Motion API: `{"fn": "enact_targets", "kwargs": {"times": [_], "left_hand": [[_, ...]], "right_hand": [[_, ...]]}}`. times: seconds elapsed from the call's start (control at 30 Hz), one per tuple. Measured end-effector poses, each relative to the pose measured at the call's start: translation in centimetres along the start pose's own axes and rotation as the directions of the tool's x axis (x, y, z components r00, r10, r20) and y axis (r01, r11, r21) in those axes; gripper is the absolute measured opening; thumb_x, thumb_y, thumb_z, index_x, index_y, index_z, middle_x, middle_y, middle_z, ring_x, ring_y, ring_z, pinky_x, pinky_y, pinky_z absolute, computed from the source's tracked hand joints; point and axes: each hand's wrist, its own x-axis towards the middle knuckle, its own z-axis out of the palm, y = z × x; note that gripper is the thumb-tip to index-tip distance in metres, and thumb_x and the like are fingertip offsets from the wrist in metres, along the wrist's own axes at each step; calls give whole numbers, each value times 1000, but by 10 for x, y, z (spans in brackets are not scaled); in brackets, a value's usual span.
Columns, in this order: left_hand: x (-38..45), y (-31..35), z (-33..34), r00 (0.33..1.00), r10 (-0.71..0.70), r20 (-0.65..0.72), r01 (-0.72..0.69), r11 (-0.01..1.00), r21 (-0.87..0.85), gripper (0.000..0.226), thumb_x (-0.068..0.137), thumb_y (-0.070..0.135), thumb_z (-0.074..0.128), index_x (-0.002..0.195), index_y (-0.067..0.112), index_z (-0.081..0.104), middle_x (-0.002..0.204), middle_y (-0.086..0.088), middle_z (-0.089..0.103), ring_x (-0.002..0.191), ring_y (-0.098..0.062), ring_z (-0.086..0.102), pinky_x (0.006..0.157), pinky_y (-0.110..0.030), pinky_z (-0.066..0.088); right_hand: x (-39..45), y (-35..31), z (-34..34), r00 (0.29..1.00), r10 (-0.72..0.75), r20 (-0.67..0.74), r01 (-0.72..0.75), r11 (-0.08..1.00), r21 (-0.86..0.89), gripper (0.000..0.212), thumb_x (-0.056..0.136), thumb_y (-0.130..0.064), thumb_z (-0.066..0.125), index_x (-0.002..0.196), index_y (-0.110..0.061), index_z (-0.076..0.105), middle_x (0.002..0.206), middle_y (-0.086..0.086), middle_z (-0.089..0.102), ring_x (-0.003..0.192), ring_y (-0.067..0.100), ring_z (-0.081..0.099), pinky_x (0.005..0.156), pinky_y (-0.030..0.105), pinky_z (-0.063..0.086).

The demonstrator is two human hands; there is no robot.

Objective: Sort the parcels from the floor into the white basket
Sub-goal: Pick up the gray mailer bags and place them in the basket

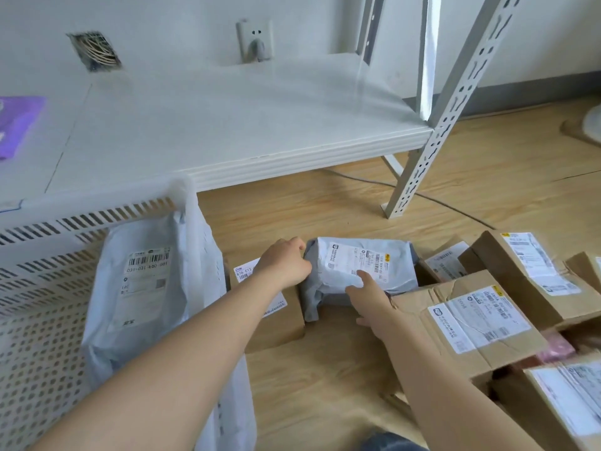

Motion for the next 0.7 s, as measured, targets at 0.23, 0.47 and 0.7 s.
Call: {"fn": "enact_targets", "kwargs": {"times": [0.23,0.47,0.7], "left_hand": [[16,-21,23,993,-91,75,97,993,-73,42,86,19,49,128,24,45,131,-2,49,104,-20,50,83,-30,43],[17,-41,20,984,-158,81,168,977,-133,48,90,22,48,136,20,38,137,-4,46,108,-20,53,81,-29,41],[5,-28,3,996,-75,-57,57,961,-271,43,97,37,36,137,22,36,114,0,52,66,-7,46,68,-31,43]], "right_hand": [[21,9,31,999,5,-38,4,971,238,61,90,-17,47,145,-23,20,143,14,29,124,33,41,101,39,40],[27,0,29,987,-91,-134,136,912,388,66,91,-27,54,146,-18,19,150,0,16,134,21,28,91,25,29],[14,-18,16,973,-183,-140,231,796,560,59,91,-27,55,143,-23,28,149,-2,26,134,18,31,99,26,31]]}}
